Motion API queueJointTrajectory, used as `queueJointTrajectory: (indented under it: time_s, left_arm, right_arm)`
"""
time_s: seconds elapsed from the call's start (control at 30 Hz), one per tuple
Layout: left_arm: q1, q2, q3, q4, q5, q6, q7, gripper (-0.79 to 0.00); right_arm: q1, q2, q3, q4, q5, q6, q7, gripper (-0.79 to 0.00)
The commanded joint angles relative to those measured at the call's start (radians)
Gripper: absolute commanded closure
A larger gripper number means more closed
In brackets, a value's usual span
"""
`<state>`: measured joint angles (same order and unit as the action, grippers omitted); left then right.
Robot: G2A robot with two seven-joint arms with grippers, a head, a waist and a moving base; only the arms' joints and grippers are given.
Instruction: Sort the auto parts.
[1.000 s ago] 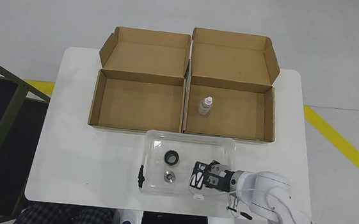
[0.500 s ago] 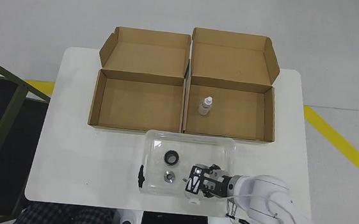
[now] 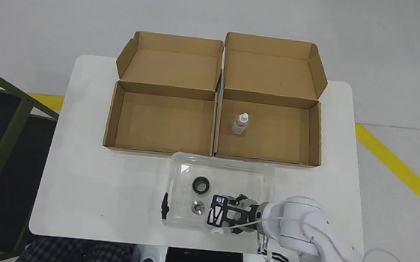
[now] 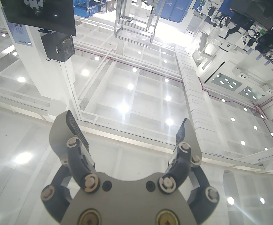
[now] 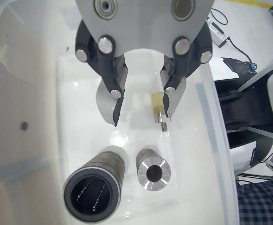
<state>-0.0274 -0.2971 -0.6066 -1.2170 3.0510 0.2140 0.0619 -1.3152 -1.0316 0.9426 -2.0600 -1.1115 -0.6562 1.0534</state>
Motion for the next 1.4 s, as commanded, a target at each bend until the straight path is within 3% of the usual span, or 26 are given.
queueJointTrajectory:
  time_s: [0.0, 0.17, 0.33, 0.8, 1.0, 1.07, 1.37]
  left_arm:
    - [0.0, 0.0, 0.0, 0.0, 0.0, 0.0, 0.0, -0.785]
    - [0.0, 0.0, 0.0, 0.0, 0.0, 0.0, 0.0, -0.785]
    - [0.0, 0.0, 0.0, 0.0, 0.0, 0.0, 0.0, -0.785]
    - [0.0, 0.0, 0.0, 0.0, 0.0, 0.0, 0.0, -0.785]
    - [0.0, 0.0, 0.0, 0.0, 0.0, 0.0, 0.0, -0.785]
    - [0.0, 0.0, 0.0, 0.0, 0.0, 0.0, 0.0, -0.785]
    - [0.0, 0.0, 0.0, 0.0, 0.0, 0.0, 0.0, -0.785]
  right_arm:
    - [0.011, -0.001, -0.012, 0.003, 0.0, -0.001, 0.013, -0.456]
    - [0.031, -0.004, -0.035, 0.019, 0.005, 0.012, 0.016, -0.477]
    - [0.051, -0.009, -0.06, 0.045, 0.0, 0.027, 0.009, -0.566]
    - [0.088, -0.019, -0.111, 0.089, -0.063, 0.091, -0.002, -0.57]
    - [0.063, -0.011, -0.077, 0.054, -0.112, 0.141, -0.013, -0.594]
    - [0.048, -0.007, -0.064, 0.038, -0.127, 0.15, -0.022, -0.634]
    - [0.016, -0.003, -0.076, 0.012, -0.172, 0.135, -0.037, -0.653]
